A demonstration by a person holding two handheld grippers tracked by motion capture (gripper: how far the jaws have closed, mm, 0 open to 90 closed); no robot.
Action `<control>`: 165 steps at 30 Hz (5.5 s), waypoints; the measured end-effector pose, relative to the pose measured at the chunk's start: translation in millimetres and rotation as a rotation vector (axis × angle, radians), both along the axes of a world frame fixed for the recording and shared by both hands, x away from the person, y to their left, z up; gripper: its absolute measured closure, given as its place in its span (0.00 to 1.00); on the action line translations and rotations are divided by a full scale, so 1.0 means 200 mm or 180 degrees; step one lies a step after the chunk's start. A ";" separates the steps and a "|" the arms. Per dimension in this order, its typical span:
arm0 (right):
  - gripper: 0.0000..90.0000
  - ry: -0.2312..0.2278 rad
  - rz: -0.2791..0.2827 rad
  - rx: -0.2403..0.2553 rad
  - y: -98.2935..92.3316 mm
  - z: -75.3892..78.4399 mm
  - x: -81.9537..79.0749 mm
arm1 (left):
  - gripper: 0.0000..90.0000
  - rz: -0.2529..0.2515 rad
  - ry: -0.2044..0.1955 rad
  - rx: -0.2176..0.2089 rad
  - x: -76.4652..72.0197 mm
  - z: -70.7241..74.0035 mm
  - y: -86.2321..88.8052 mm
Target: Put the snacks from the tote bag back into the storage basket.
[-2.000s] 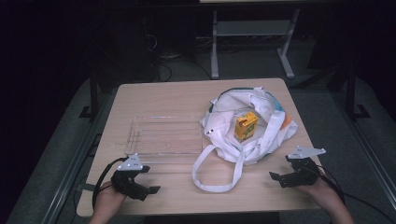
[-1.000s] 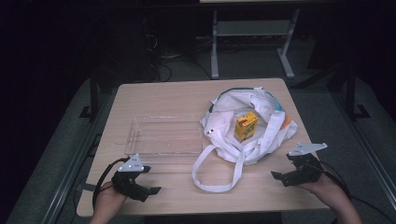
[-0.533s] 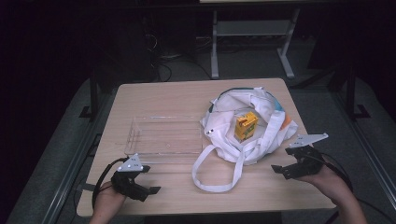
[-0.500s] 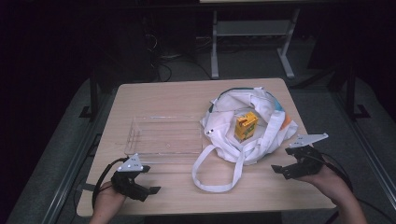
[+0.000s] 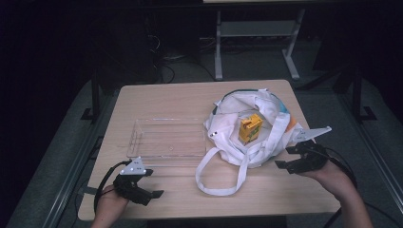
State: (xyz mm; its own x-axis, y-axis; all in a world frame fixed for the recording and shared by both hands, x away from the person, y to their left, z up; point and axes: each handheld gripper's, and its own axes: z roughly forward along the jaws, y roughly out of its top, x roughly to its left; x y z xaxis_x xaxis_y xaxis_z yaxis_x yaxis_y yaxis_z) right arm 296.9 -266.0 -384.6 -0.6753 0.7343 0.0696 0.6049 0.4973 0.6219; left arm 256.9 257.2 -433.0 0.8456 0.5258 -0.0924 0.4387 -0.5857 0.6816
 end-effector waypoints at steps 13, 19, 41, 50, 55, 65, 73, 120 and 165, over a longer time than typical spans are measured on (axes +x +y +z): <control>0.43 0.0050 0.0008 0.0038 0.05 0.06 0.08 | 0.14 -0.0011 0.0016 -0.0002 0.00 0.00 -0.01; 0.43 0.0052 0.0027 0.0027 0.08 0.07 0.12 | 0.14 -0.0037 0.0021 0.0018 0.00 0.00 -0.01; 0.46 0.0106 0.0048 0.0058 0.17 0.09 0.27 | 0.14 -0.0028 0.0048 0.0005 0.00 -0.01 -0.01; 0.52 0.0174 0.0052 0.0087 0.20 0.07 0.32 | 0.14 -0.0046 0.0046 0.0030 0.00 -0.01 -0.01; 0.58 0.0210 0.0029 0.0087 0.22 0.05 0.35 | 0.14 -0.0030 0.0054 0.0012 0.00 -0.01 -0.01; 0.85 0.0252 0.0085 0.0076 0.27 0.03 0.41 | 0.14 -0.0031 0.0056 0.0016 0.00 -0.01 -0.01; 0.98 0.0311 0.0196 0.0027 0.31 0.00 0.45 | 0.14 -0.0032 0.0055 0.0013 0.00 -0.01 -0.01; 0.99 0.0019 0.0148 -0.0066 0.50 -0.11 0.50 | 0.14 -0.0042 0.0064 0.0032 0.00 -0.01 -0.01; 1.00 0.0104 0.0004 0.0044 0.23 -0.07 0.51 | 0.14 -0.0037 0.0097 0.0024 -0.01 -0.02 -0.02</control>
